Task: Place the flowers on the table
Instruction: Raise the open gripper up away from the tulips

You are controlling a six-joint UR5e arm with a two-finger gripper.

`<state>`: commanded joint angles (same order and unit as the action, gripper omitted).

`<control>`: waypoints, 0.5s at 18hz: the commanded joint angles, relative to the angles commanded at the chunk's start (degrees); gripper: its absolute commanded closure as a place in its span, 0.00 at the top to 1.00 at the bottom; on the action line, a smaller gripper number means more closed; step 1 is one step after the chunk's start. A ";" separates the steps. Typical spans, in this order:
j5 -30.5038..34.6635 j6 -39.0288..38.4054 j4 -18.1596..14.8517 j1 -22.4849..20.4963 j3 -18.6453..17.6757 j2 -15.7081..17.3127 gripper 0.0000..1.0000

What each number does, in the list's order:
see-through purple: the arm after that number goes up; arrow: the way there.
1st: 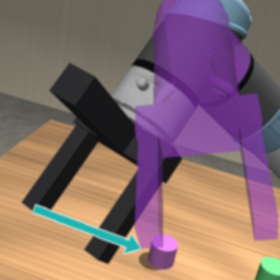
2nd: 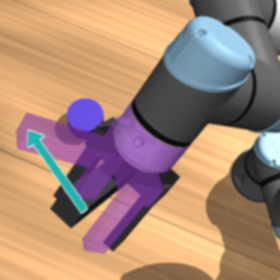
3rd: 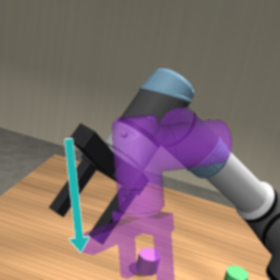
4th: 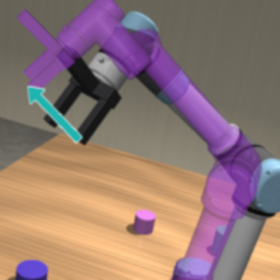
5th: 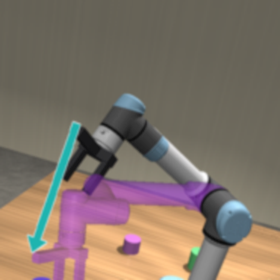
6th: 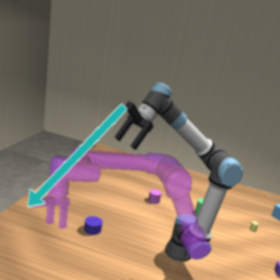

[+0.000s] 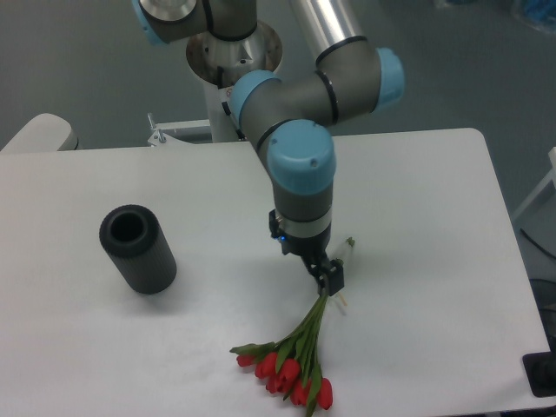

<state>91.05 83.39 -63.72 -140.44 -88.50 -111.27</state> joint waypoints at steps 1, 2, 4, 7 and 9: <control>-0.09 1.23 -0.09 -0.61 -0.09 0.09 1.00; -0.09 1.85 -0.09 -1.06 -0.35 0.09 1.00; -0.09 3.17 -0.09 -1.93 -0.53 0.35 1.00; -0.18 5.28 -0.09 -2.90 -0.53 0.53 1.00; -0.18 5.55 -0.09 -3.17 -0.53 0.53 1.00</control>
<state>90.88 88.95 -63.81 -143.61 -89.03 -110.74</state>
